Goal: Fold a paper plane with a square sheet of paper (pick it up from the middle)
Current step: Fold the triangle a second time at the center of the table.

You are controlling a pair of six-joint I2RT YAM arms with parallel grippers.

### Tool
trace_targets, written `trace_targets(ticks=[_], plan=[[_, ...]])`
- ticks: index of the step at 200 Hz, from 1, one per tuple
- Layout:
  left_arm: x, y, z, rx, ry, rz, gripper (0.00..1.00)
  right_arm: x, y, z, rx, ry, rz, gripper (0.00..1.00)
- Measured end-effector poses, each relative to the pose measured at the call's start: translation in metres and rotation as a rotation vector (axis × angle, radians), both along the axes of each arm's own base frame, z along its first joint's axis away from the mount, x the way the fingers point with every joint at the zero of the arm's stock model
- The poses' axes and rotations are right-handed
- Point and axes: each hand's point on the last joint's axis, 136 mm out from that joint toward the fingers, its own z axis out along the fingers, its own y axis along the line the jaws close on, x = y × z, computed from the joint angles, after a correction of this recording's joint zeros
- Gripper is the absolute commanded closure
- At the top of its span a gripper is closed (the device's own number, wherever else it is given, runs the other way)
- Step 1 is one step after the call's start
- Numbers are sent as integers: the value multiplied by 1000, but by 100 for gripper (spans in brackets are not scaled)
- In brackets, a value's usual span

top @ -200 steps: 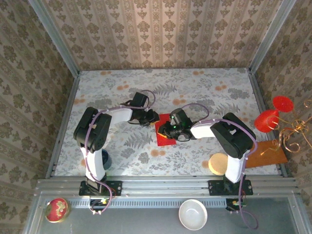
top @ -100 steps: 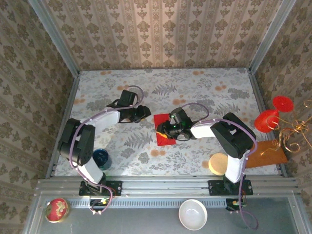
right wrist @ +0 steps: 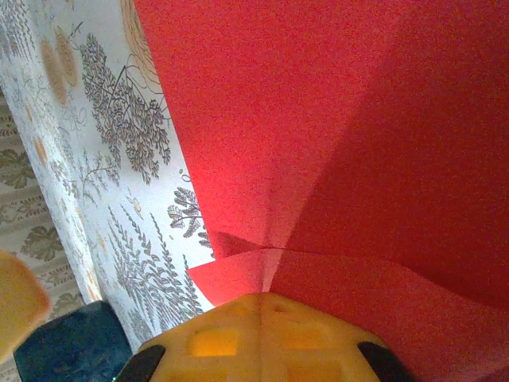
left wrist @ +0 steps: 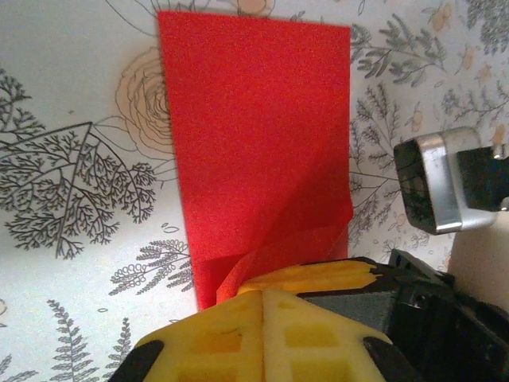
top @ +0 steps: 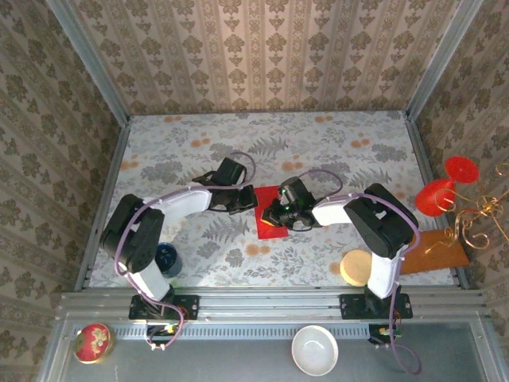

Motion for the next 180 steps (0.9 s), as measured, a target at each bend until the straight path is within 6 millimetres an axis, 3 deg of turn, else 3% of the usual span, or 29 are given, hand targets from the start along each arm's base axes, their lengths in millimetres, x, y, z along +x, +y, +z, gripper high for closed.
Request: trace_targets(ticks=[89,180], plan=[[-13,-9,-34,44,89,-40,100,0,0,0,0,0,0,100],[-17,-2,-48,96,132,-33,100,1,1,1,6,-1,0,100]])
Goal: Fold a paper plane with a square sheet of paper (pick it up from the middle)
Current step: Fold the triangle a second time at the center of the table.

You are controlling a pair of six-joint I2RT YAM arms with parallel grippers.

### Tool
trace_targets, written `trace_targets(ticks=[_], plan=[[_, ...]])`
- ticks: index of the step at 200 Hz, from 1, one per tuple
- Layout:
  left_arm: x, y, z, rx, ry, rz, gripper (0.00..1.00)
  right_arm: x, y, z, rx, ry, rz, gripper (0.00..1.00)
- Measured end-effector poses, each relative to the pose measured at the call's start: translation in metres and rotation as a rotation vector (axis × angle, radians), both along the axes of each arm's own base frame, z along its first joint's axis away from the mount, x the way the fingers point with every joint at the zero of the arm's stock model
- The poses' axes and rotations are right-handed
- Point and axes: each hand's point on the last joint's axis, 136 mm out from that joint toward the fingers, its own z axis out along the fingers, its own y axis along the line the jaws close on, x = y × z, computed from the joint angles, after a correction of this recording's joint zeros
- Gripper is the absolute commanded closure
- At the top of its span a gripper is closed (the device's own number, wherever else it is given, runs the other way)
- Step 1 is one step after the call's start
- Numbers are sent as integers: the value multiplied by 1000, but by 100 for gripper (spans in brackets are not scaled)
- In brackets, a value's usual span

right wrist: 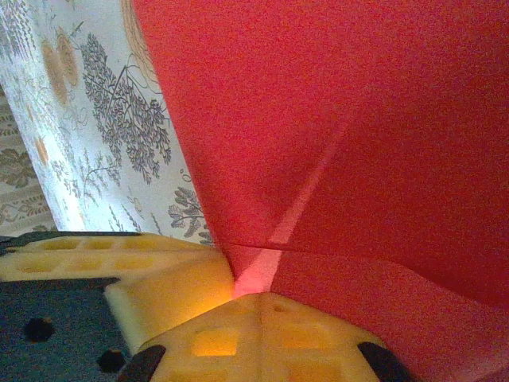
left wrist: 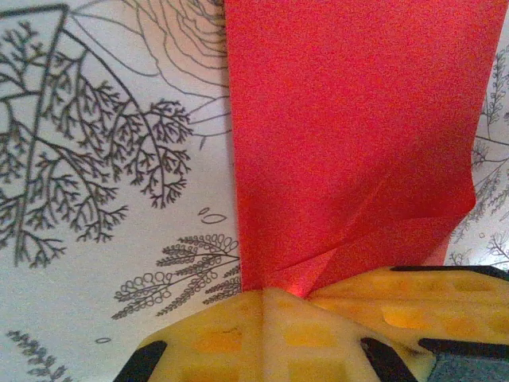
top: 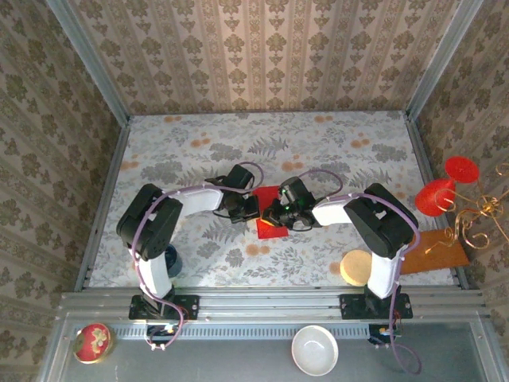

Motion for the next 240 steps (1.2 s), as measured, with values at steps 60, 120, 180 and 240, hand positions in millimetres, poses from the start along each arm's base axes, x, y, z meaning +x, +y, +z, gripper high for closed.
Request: trace_targets(ticks=[60,120,180,240], plan=[[2,3,0,29,-7,-2,100,3,-5,15,9,-31,14,100],[3,3,0,40,-7,-17,100,7,-20,23,-17,-72,39,100],[3,2,0,44,-3,-21,100,-1,-20,5,-33,-24,71,100],[4,3,0,47,-6,-28,100,-2,-25,-2,-68,-12,65,100]])
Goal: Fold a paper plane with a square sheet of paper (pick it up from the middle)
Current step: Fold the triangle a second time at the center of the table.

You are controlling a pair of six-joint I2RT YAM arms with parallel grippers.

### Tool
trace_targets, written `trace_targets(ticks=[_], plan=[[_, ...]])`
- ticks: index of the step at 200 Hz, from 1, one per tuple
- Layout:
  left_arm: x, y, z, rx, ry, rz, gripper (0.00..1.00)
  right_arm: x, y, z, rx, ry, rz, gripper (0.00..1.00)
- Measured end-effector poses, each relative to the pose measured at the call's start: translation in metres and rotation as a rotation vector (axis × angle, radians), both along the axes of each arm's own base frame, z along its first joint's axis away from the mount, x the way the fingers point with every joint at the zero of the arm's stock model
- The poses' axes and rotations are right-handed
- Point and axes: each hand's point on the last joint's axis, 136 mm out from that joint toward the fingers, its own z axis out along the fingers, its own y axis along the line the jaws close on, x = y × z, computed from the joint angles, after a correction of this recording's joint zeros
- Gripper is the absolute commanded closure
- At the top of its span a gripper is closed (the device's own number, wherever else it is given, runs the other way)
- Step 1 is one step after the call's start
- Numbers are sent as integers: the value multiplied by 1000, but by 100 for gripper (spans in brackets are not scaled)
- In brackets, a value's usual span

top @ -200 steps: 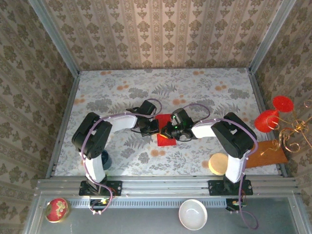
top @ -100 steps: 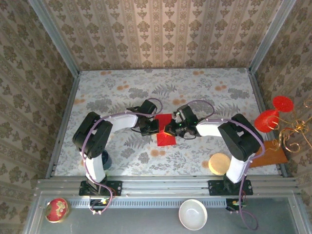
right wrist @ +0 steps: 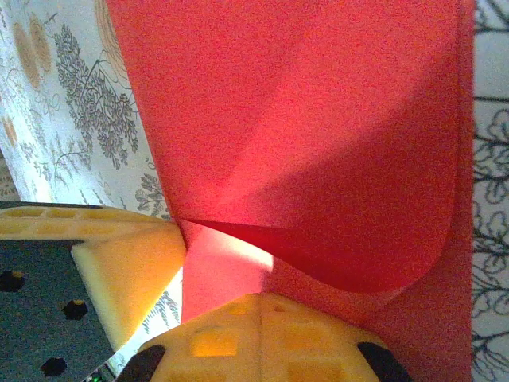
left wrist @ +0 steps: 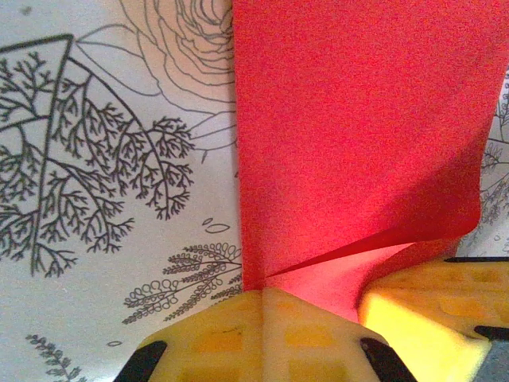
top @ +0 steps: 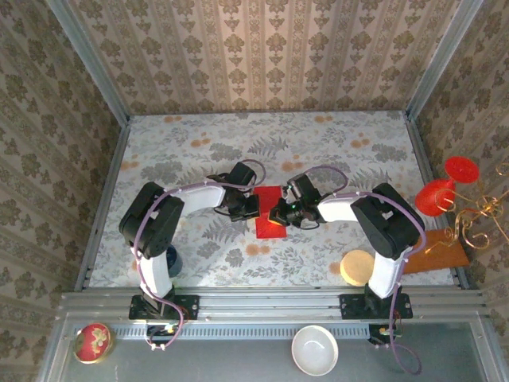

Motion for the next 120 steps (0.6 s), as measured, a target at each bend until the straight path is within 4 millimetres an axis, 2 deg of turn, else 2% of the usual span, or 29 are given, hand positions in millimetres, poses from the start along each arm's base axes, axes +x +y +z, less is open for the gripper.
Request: trace_targets(ticks=[58,90,106,120], plan=[[4,-1,7,-1,-23,-7,100,1,0,-1,2,11,-16,100],[5,-8,33,-43,-85,-17,100,2,0,-2,-4,21,-18,100],[-1,-15,47,-76,-116,-29,100,2,0,-2,-8,25,-20,100],[-10,-20,51,-96,-123,-40,100,2,0,-2,-10,29,-20,100]])
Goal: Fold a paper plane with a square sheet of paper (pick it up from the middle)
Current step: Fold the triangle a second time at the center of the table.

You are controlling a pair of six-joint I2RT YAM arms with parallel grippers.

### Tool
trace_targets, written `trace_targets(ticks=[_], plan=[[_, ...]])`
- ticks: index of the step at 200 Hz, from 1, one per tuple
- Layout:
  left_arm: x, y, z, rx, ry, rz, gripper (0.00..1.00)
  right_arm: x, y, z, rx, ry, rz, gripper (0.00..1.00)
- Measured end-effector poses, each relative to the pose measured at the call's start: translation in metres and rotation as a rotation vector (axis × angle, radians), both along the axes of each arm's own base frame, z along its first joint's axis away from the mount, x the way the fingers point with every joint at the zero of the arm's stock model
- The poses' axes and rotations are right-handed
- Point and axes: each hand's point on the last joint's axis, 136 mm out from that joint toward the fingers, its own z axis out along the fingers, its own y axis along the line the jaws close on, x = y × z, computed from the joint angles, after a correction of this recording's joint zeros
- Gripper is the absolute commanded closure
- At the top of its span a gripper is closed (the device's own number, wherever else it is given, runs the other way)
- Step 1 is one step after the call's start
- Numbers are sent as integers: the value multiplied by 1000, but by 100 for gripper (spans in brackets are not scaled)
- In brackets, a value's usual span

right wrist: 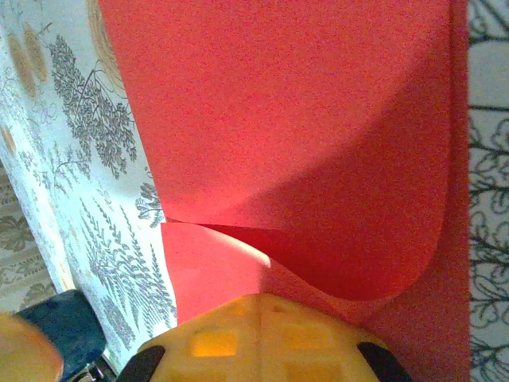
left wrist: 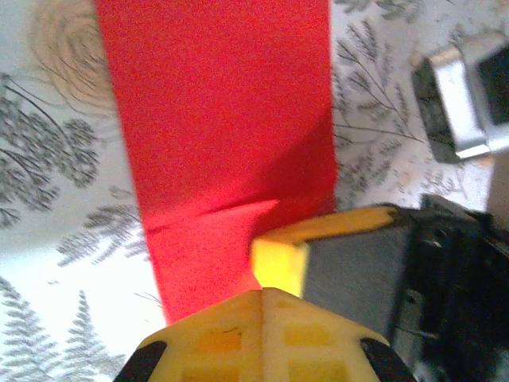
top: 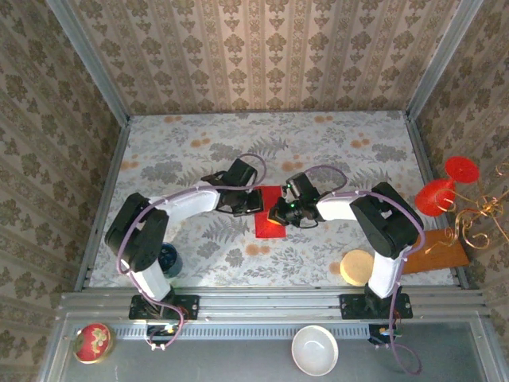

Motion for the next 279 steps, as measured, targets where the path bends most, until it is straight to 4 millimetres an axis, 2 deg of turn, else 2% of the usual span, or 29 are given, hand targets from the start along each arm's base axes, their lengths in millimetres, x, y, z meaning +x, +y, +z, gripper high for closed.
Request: trace_targets(ticks=[35,60,132,279], plan=[[-31,-8,-15,4,50,-32,99,0,0,0,-7,9,-1,100],[-45,-8,-24,11,84,-40,99,0,0,-1,-9,13,-2,100],[-47,-13,-28,3,97,-30,97,0,0,-1,-11,20,-4,100],[-50,1,-47,88,122,-16,97,1,0,-1,-14,32,-6,100]])
